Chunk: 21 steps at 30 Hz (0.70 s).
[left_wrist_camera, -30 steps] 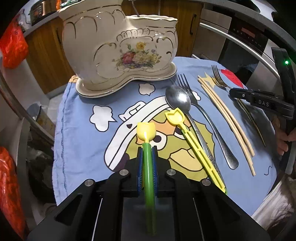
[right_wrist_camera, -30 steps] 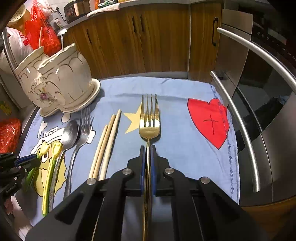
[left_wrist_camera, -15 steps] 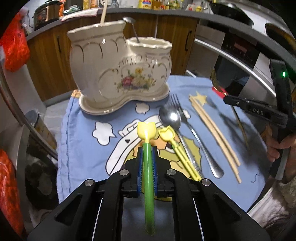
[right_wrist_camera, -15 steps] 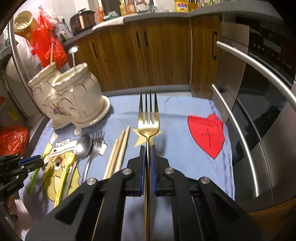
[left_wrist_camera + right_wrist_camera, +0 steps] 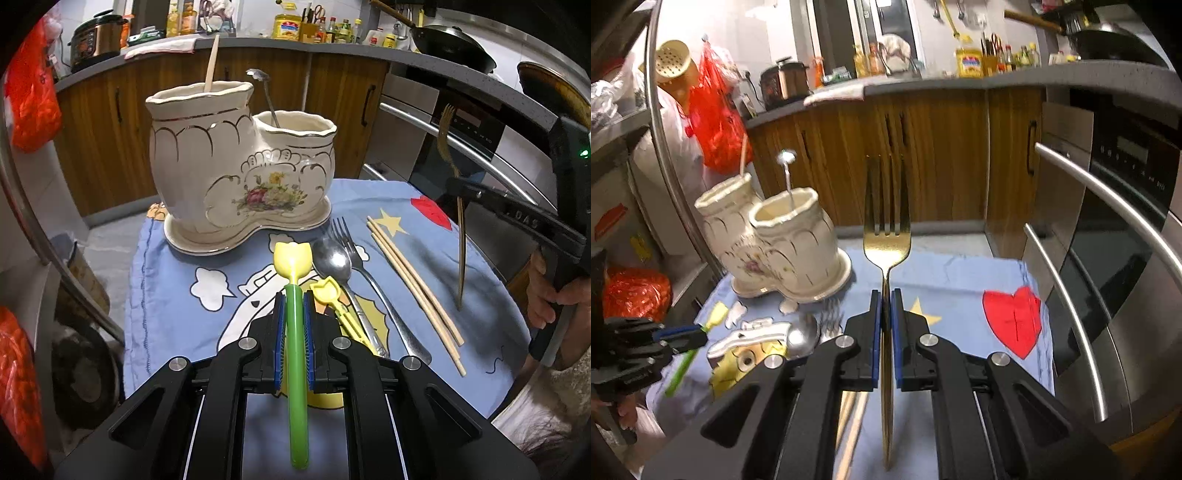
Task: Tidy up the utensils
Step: 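Lift the green spoon with the left tool while the right tool carries the fork over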
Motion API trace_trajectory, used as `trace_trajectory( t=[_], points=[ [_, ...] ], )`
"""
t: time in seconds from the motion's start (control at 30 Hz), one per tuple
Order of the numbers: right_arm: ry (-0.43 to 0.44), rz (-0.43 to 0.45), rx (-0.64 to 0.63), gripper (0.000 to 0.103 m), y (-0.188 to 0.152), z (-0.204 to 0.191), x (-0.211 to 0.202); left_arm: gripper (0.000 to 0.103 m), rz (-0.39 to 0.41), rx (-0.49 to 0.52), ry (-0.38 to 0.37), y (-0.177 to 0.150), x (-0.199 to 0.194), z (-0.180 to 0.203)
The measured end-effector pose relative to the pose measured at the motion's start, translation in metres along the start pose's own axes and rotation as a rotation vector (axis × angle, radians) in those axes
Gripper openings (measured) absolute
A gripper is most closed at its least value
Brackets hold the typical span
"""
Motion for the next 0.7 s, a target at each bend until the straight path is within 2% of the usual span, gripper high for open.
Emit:
trace_trajectory(
  t=[0.3,0.5,0.7],
  points=[
    [0.020,0.034,-0.016,0.005,0.008,-0.009,-0.012,0.010,0.034,-0.011,-0.021,0.006,-0.010,0.001],
    [0.048,0.078,-0.020,0.005,0.022,-0.023,-0.023,0.010,0.144,-0.021,-0.052,0.034,-0.038,0.007],
    [0.078,0.130,-0.042,0.005,0.050,-0.042,-0.028,0.010,0.247,-0.029,-0.047,0.076,-0.059,0.002]
  ],
)
Point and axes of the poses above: each gripper's, at about its wrist camera, not at the fingertips, and x roughly the way its jaws point, z to its right, y to its top, the point moved 9 cm from there along x, roughly the way its jaws point, and after that the axes turned 2 degrees about z, right-handed, at the moved point
